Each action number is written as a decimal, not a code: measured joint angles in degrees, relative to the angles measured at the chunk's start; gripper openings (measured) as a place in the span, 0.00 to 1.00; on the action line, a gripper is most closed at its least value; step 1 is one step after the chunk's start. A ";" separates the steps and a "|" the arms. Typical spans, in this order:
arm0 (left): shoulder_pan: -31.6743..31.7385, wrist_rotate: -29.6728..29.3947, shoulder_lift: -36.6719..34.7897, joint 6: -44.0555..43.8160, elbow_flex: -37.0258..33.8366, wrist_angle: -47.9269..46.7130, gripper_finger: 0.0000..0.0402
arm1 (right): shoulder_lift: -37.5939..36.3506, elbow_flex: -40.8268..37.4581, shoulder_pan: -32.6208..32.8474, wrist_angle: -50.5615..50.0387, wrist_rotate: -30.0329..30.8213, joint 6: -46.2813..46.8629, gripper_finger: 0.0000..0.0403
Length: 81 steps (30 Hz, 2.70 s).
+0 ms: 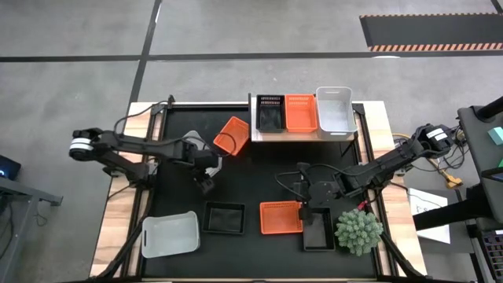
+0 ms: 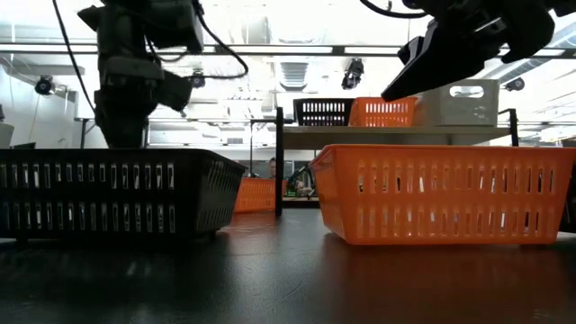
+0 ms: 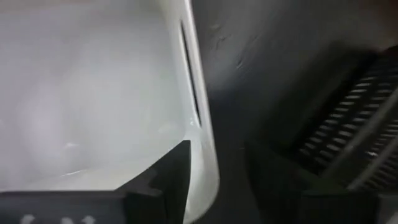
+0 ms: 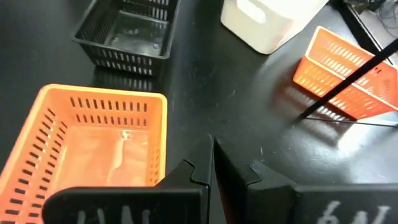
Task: Stack baskets on shelf by color
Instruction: Stack the top white bin on the white bin on the shelf
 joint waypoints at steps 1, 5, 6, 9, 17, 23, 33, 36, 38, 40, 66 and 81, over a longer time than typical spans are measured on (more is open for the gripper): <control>0.00 -0.17 -1.15 -0.09 0.08 0.05 0.35 | 0.02 0.00 0.01 0.74 -0.02 0.15 0.02; -0.53 -6.24 -6.47 0.07 0.21 3.11 0.36 | 0.02 0.00 -0.02 5.26 -0.05 -0.44 0.03; -0.85 -8.90 -8.03 0.55 0.16 4.88 0.36 | 0.02 0.00 -0.02 6.25 -0.11 -0.64 0.03; -2.59 -16.96 -12.63 4.87 -0.78 12.53 0.36 | 0.04 0.75 -0.01 6.79 -0.13 -0.45 0.07; -10.26 -19.94 -20.48 40.05 -10.93 61.40 0.36 | 4.08 5.63 -0.33 7.14 0.07 -0.99 0.21; -11.91 -19.71 -23.44 45.73 -18.97 78.97 0.36 | 10.29 13.43 -1.88 5.67 0.04 -4.93 0.28; -12.46 -19.71 -28.24 40.43 -21.57 81.64 0.36 | 22.29 33.04 -8.30 -6.84 -6.97 -12.06 0.35; -12.67 -19.71 -30.05 40.35 -22.29 79.37 0.36 | 26.79 39.16 -10.45 -9.15 -10.34 -14.52 0.36; -12.66 -19.71 -30.93 40.34 -22.41 78.39 0.36 | 29.85 42.89 -11.99 -11.19 -12.52 -16.06 0.37; -12.68 -19.71 -32.00 40.32 -22.99 77.70 0.36 | 32.95 46.57 -13.59 -12.42 -14.24 -17.43 0.38; -12.68 -22.98 -43.34 40.56 -30.81 82.20 0.36 | 64.32 80.53 -22.87 -19.49 -23.52 -25.77 0.39; -12.68 -23.18 -43.04 40.61 -30.81 83.02 0.36 | 66.72 82.76 -22.85 -20.59 -23.98 -32.47 0.11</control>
